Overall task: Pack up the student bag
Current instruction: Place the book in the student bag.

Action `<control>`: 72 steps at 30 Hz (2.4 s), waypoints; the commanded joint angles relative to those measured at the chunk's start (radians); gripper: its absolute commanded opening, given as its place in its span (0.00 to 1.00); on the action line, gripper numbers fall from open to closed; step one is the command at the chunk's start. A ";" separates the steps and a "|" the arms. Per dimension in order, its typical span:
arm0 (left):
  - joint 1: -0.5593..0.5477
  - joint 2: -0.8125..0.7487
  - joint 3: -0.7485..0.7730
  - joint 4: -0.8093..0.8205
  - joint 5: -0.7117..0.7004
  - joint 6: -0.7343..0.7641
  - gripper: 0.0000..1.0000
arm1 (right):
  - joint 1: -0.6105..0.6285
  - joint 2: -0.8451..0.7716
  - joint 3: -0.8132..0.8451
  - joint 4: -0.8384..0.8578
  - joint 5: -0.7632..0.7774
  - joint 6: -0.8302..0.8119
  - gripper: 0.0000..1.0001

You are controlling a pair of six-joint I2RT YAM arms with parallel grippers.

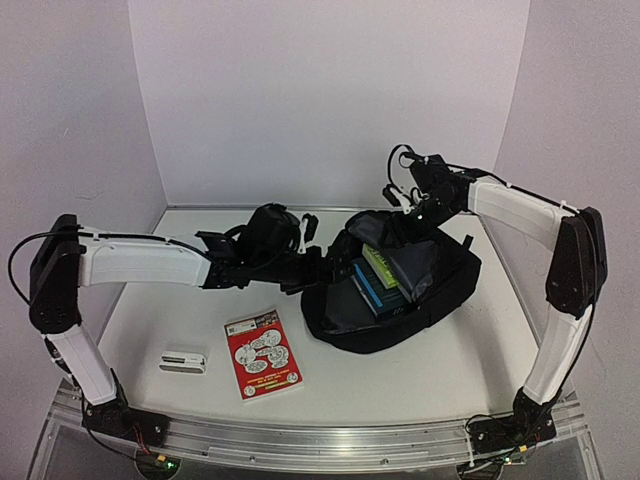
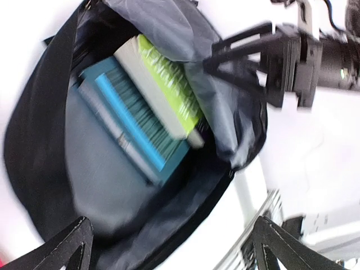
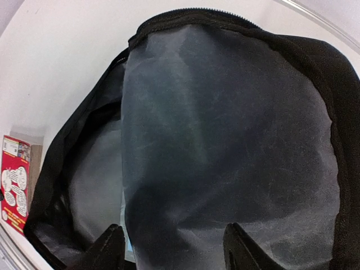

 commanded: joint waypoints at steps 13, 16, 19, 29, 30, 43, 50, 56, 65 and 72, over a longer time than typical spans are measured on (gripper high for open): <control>-0.258 0.037 -0.001 -0.712 -0.246 0.058 1.00 | 0.033 -0.059 0.002 -0.003 -0.189 0.004 0.84; -0.279 0.020 -0.045 -0.691 -0.190 0.063 1.00 | 0.034 -0.064 -0.001 -0.003 -0.191 0.005 0.85; -0.293 0.002 -0.077 -0.707 -0.166 0.067 1.00 | 0.034 -0.066 -0.004 -0.003 -0.192 0.004 0.85; -0.287 0.036 -0.105 -0.781 -0.256 0.024 1.00 | 0.044 -0.096 -0.009 0.004 -0.269 0.014 0.85; -0.278 0.044 -0.106 -0.777 -0.259 0.022 1.00 | 0.044 -0.101 -0.006 0.005 -0.280 0.016 0.85; -0.054 0.072 -0.093 -0.620 -0.355 0.128 1.00 | 0.050 -0.138 0.030 0.027 -0.385 0.036 0.85; 0.217 0.081 -0.115 -0.287 -0.138 0.214 0.98 | 0.079 -0.106 0.049 0.040 -0.375 0.039 0.83; 0.397 0.046 -0.090 -0.208 -0.024 0.194 0.97 | 0.153 -0.097 0.051 0.047 -0.323 0.071 0.79; 0.464 -0.161 -0.203 -0.284 -0.015 0.180 0.99 | 0.363 -0.007 -0.051 0.147 -0.348 0.180 0.74; 0.496 -0.267 -0.362 -0.271 -0.024 0.124 1.00 | 0.517 0.167 -0.018 0.178 -0.387 0.244 0.80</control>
